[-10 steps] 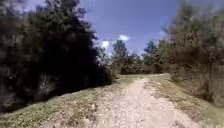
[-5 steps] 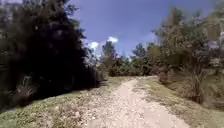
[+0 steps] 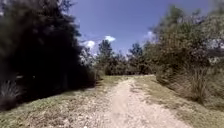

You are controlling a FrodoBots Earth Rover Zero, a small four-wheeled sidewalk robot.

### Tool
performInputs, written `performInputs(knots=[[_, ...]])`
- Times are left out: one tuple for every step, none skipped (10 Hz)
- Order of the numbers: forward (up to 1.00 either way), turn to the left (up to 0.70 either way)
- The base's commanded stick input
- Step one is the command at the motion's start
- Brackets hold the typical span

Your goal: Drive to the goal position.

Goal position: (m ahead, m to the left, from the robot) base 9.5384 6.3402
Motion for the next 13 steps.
performInputs(knots=[[0.50, -0.24], [0.50, -0.10], [0.50, 0.00], [0.50, 0.00], [0.50, 0.00], [0.50, 0.00], [0.50, 0.00], [0.50, -0.08], [0.50, -0.49], [0.50, -0.50], [0.50, -0.50], [0.50, -0.50], [0.50, -0.50]])
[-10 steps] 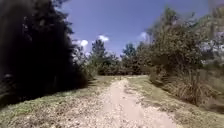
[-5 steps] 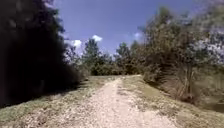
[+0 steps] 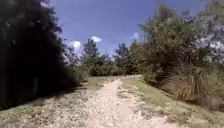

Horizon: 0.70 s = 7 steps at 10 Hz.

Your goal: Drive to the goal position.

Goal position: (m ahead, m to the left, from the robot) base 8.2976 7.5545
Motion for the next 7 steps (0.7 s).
performInputs(knots=[[0.50, -0.50], [0.50, -0.50], [0.50, -0.50], [0.50, -0.50], [0.50, -0.50], [0.50, -0.05], [0.50, 0.00]])
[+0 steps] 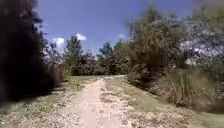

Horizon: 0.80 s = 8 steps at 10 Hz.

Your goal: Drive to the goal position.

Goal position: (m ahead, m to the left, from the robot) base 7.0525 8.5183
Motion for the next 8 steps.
performInputs(knots=[[0.50, 0.00], [0.50, 0.00], [0.50, 0.20], [0.50, 0.50], [0.50, 0.50], [0.50, 0.50], [0.50, 0.50], [0.50, 0.01]])
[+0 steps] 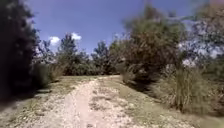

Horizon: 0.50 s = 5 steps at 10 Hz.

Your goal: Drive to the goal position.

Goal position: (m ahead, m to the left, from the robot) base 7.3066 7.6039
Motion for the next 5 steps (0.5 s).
performInputs(knots=[[0.50, 0.00], [0.50, 0.00], [0.50, 0.00], [0.50, 0.00], [0.50, 0.00]])
